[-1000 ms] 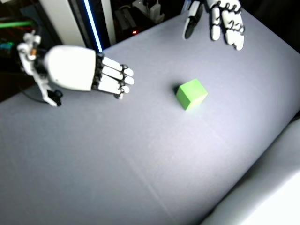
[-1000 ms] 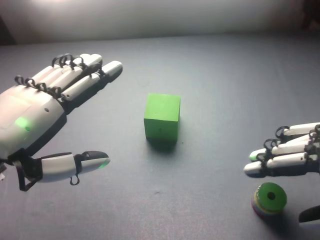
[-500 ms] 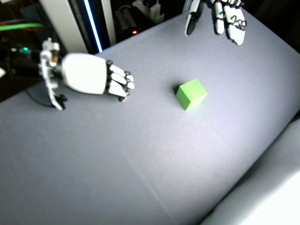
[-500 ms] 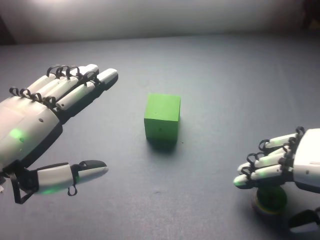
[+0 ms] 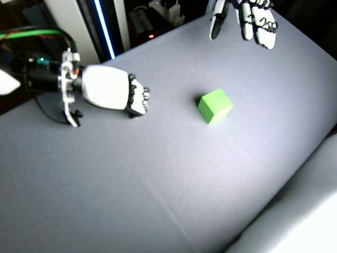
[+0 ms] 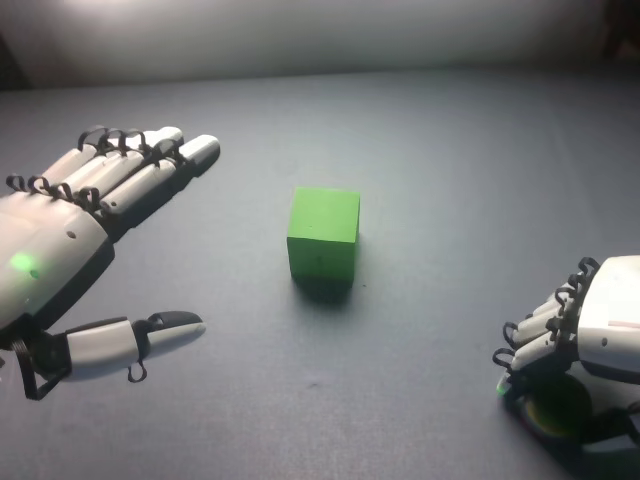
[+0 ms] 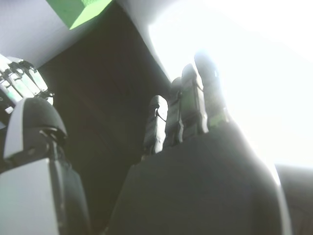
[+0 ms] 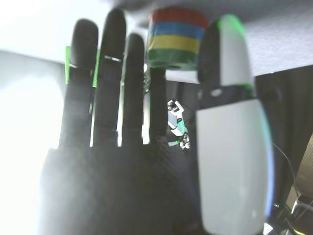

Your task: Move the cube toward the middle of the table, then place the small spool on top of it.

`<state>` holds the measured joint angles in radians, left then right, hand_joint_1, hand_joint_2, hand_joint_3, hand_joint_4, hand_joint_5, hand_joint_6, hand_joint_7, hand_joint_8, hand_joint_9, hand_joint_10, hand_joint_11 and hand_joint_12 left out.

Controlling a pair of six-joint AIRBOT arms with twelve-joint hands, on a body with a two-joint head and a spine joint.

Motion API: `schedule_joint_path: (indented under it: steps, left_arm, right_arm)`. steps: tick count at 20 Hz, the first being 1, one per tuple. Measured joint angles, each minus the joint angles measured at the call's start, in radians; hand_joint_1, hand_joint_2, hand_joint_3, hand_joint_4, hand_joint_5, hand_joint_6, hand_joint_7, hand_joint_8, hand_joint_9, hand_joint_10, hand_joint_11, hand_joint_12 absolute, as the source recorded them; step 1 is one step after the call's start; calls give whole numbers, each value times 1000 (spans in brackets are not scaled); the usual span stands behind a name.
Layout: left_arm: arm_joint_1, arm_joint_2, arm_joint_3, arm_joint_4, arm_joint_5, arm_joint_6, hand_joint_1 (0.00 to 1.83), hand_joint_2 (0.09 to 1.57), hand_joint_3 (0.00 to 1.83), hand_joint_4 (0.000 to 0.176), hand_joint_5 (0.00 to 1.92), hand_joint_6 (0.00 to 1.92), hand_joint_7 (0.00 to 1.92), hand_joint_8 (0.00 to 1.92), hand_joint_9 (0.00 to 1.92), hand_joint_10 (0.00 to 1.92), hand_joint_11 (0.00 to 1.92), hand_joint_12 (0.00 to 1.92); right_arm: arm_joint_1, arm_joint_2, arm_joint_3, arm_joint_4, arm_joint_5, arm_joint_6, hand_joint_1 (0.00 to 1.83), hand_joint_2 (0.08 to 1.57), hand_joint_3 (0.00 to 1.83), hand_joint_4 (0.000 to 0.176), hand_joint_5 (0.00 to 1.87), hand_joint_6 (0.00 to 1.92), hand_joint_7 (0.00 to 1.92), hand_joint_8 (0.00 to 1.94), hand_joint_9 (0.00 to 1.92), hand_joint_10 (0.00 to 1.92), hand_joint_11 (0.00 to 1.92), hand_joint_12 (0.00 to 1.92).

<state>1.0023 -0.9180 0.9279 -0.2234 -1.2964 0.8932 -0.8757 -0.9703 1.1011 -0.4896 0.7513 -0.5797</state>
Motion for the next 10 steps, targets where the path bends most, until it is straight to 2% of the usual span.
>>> schedule_joint_path:
  steps: [1, 2, 3, 4, 6, 7, 8, 9, 10]
  left_arm:
    - [3, -1, 0, -4, 0, 0, 804, 1032, 0, 147, 67, 2, 83, 3, 110, 1, 0, 473]
    - [8, -2, 0, -5, 1, 0, 821, 1034, 0, 151, 73, 2, 100, 4, 127, 4, 0, 508]
    - [10, -2, 1, -4, 2, 0, 821, 1034, 0, 151, 73, 2, 100, 4, 127, 4, 0, 508]
    - [10, -2, 1, -5, 1, -1, 842, 1036, 0, 146, 77, 2, 107, 3, 134, 4, 0, 529]
    - [11, -2, 1, -10, 2, -1, 862, 1035, 0, 138, 69, 0, 93, 0, 124, 0, 0, 510]
    - [11, -2, 1, -10, 2, -1, 879, 1036, 0, 139, 68, 0, 87, 0, 112, 0, 0, 487]
    - [11, -3, 1, -10, 2, -2, 879, 1036, 0, 141, 67, 0, 84, 0, 110, 0, 0, 481]
    - [11, -3, 1, -9, 2, -2, 869, 1036, 0, 148, 69, 0, 81, 0, 99, 0, 0, 470]
    - [12, -4, 1, -10, 1, -4, 885, 1030, 0, 155, 74, 2, 81, 0, 95, 0, 0, 468]
  right_arm:
    - [6, 0, 4, -3, -3, 1, 1248, 1153, 0, 0, 1024, 710, 821, 1467, 855, 1541, 843, 1674]
    - [15, -5, 11, -2, -7, 0, 1262, 1132, 0, 0, 1054, 631, 888, 1373, 934, 1206, 861, 1344]
    - [26, -6, 14, 5, -10, -2, 1262, 1132, 0, 0, 1054, 631, 888, 1373, 934, 1206, 861, 1344]
    - [34, -6, 18, 17, -5, -4, 1254, 1150, 0, 0, 1071, 581, 827, 1456, 918, 1284, 870, 1428]
    - [55, -10, 28, 63, 20, -25, 1241, 1172, 0, 0, 1044, 623, 761, 1546, 856, 1538, 896, 1642]
    - [63, -13, 35, 76, 33, -27, 1198, 1087, 1, 0, 1082, 749, 741, 1521, 844, 1689, 871, 1792]
    - [77, -18, 41, 91, 44, -34, 1185, 1081, 2, 0, 1061, 822, 704, 1574, 778, 1802, 800, 1895]
    - [91, -25, 50, 99, 52, -40, 1184, 1076, 0, 0, 1066, 825, 714, 1531, 759, 1736, 751, 1869]
    - [113, -36, 60, 112, 60, -50, 1230, 1148, 3, 0, 1020, 709, 786, 1519, 783, 1639, 749, 1849]
